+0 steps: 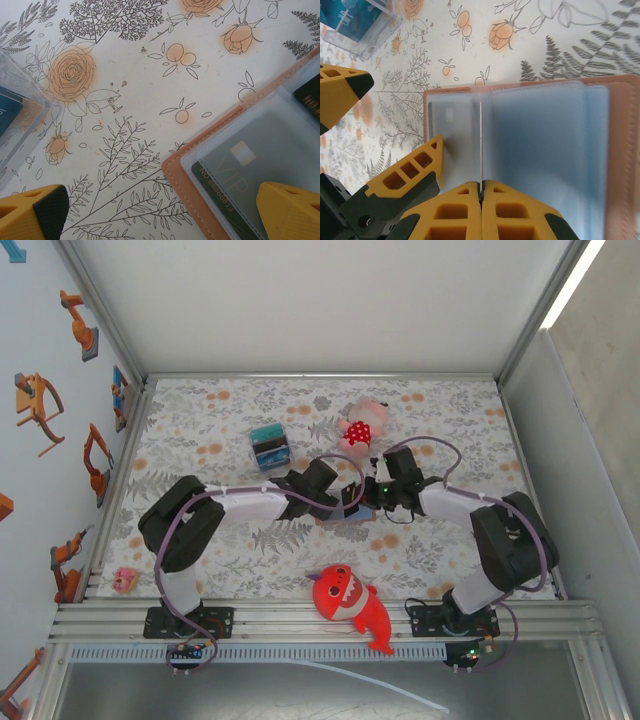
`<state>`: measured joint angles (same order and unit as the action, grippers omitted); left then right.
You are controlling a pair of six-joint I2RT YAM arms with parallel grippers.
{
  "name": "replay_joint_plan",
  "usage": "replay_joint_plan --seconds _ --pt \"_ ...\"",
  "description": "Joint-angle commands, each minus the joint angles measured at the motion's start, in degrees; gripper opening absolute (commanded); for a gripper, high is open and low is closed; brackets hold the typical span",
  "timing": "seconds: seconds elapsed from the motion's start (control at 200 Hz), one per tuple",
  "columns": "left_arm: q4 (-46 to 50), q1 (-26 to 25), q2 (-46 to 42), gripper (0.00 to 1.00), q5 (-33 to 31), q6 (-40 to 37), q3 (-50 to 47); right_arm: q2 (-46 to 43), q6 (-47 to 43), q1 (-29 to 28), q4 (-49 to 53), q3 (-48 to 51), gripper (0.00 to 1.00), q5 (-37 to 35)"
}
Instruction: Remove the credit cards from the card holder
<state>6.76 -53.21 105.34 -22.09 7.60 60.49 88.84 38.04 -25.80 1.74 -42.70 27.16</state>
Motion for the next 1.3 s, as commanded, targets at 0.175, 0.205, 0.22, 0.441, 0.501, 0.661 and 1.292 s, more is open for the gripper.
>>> replay_joint_plan --seconds 0.175,0.205,0.22,0.441,0.501,0.661,1.292 --pt "3.6 -0.1 -7.8 0.97 0.0 -0.5 0.0 -7.4 -7.4 -0.2 9.4 -2.1 0.00 -4.7" --pt "3.6 -0.1 -8.8 0.97 -0.1 -0.5 -0.2 -8.1 -8.0 -0.2 9.7 -2.1 0.00 -4.6" --pt "3.6 -0.1 -9.4 0.97 -0.1 -0.6 -0.3 -8.4 -8.4 -0.2 9.9 -2.1 0.00 -4.5" --pt "3.0 0.6 -18.2 0.97 0.8 -0.1 -2.9 -13.7 -13.8 -0.5 11.3 -2.5 0.00 -1.3" --pt "1.8 1.2 -21.2 0.97 3.0 0.0 -4.1 -14.7 -15.8 -0.8 12.3 -3.3 0.00 0.0" --pt "-1.9 4.6 -28.5 0.97 13.3 0.3 -7.8 -15.6 -21.8 -2.7 15.7 -6.0 0.00 2.4" --pt "-5.2 15.2 -35.7 0.96 55.2 -9.7 -12.8 -14.2 -41.4 -6.4 26.7 -15.0 0.00 17.9"
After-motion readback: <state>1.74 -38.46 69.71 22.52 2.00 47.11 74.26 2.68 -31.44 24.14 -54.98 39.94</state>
